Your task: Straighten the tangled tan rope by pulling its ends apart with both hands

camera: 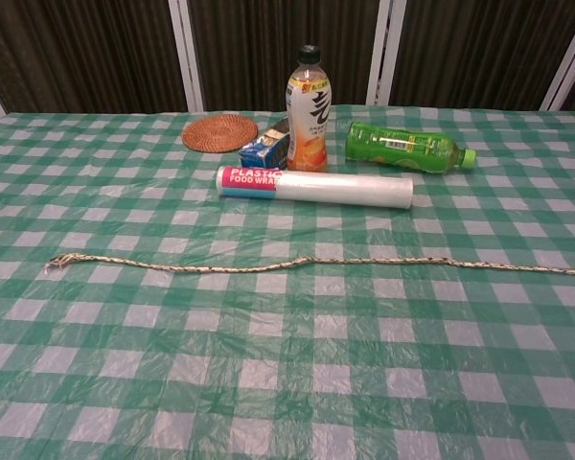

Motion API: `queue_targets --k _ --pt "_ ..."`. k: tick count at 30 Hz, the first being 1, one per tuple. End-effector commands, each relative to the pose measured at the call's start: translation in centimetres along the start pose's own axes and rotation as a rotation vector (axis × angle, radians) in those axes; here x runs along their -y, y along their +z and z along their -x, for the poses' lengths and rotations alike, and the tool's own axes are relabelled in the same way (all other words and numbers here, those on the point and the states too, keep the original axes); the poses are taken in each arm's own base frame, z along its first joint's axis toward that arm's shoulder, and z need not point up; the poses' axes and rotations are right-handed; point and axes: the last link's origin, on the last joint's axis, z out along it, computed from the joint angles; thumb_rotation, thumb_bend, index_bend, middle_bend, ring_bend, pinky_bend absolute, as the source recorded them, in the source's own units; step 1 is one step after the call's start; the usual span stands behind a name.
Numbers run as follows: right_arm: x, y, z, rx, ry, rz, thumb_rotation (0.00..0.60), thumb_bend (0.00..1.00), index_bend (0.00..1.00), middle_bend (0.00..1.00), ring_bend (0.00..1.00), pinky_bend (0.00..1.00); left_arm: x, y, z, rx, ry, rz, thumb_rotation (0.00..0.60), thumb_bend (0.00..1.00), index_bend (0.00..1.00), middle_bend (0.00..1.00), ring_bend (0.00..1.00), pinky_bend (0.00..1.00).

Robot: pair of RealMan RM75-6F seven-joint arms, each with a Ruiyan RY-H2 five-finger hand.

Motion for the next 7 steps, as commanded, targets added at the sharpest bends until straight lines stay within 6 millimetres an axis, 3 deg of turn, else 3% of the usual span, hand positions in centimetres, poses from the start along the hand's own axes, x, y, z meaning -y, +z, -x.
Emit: queue_targets --k 1,7 --pt "-1.10 -1.20 0.10 -0.018 0.016 0.011 0.600 0.29 0.00 0.00 0.00 0.00 0.59 -0.69 0.36 0.025 0.031 -0.007 0.600 0.43 0.00 0.00 0.00 0.04" --pt "-0.97 -1.52 0.00 -0.022 0.024 -0.022 0.600 0.29 0.00 0.00 0.00 0.00 0.65 -0.10 0.96 0.065 0.056 -0.031 0.600 0.43 0.00 0.00 0.00 0.04"
